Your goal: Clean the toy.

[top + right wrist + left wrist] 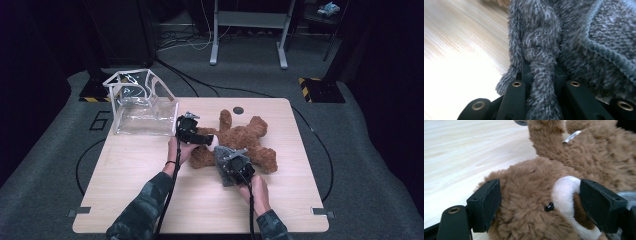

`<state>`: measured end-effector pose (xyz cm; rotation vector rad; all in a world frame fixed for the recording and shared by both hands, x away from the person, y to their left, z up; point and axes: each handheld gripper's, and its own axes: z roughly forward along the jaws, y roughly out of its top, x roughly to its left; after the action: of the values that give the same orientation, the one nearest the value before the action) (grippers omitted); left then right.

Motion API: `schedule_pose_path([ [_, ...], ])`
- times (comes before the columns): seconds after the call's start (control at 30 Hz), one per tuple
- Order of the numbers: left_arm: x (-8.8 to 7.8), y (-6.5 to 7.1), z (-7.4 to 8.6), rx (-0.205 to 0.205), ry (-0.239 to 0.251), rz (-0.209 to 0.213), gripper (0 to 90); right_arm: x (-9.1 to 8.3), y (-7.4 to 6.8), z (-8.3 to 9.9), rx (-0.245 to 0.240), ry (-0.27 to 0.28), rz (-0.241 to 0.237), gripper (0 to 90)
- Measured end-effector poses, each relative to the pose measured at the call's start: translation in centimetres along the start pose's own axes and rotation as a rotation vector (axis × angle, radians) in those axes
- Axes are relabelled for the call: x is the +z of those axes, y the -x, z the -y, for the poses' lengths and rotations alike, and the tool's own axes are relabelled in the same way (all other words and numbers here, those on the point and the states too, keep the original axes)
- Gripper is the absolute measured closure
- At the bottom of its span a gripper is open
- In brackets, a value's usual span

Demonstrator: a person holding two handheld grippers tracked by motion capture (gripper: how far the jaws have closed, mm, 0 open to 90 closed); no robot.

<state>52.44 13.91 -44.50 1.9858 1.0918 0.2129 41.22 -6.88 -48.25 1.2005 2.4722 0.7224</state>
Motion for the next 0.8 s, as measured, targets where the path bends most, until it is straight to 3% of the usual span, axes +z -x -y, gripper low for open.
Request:
schedule_pose_path([
  [0.03, -0.2, 0.1, -0.1, -0.01, 0.007, 0.014, 18.6, -0.1, 0.2, 0.2, 0.014, 0.0, -0.004, 78.3],
  [0.1, -0.9, 0.4, -0.4, 0.012, 0.014, 0.013, 18.1, -0.4, 0.7, 0.3, 0.025, -0.002, -0.025, 78.0],
  [0.23, -2.2, 1.0, -1.1, 0.06, 0.053, -0.021, 18.7, -0.7, 0.8, -0.1, 0.011, 0.0, -0.014, 77.2],
  [0.3, -2.9, 1.3, -1.5, 0.091, 0.07, -0.059, 18.7, -0.9, 0.7, -0.2, 0.015, 0.004, -0.02, 76.9],
  [0.33, -2.9, 1.1, -1.7, 0.116, 0.045, -0.086, 18.7, -1.0, 0.7, -0.3, 0.013, 0.009, -0.024, 76.9],
  [0.4, -2.3, 0.7, -1.6, 0.121, 0.015, -0.104, 18.7, -1.4, 0.6, -0.7, 0.004, 0.035, -0.017, 76.7],
  [0.47, -1.4, 0.0, -1.4, 0.096, -0.018, -0.106, 18.8, -1.8, 0.5, -1.1, -0.014, 0.059, -0.026, 76.4],
  [0.53, -1.0, -0.7, -1.1, 0.058, -0.005, -0.098, 18.7, -2.3, 0.0, -1.9, -0.034, 0.092, -0.037, 76.4],
  [0.67, -0.6, -1.1, -1.1, 0.061, -0.026, -0.129, 19.4, -2.2, -1.2, -3.7, -0.08, 0.112, -0.06, 76.3],
  [0.8, -0.4, -1.3, -0.9, 0.049, -0.02, -0.134, 19.6, -1.0, -2.0, -5.1, -0.083, 0.124, -0.067, 76.1],
])
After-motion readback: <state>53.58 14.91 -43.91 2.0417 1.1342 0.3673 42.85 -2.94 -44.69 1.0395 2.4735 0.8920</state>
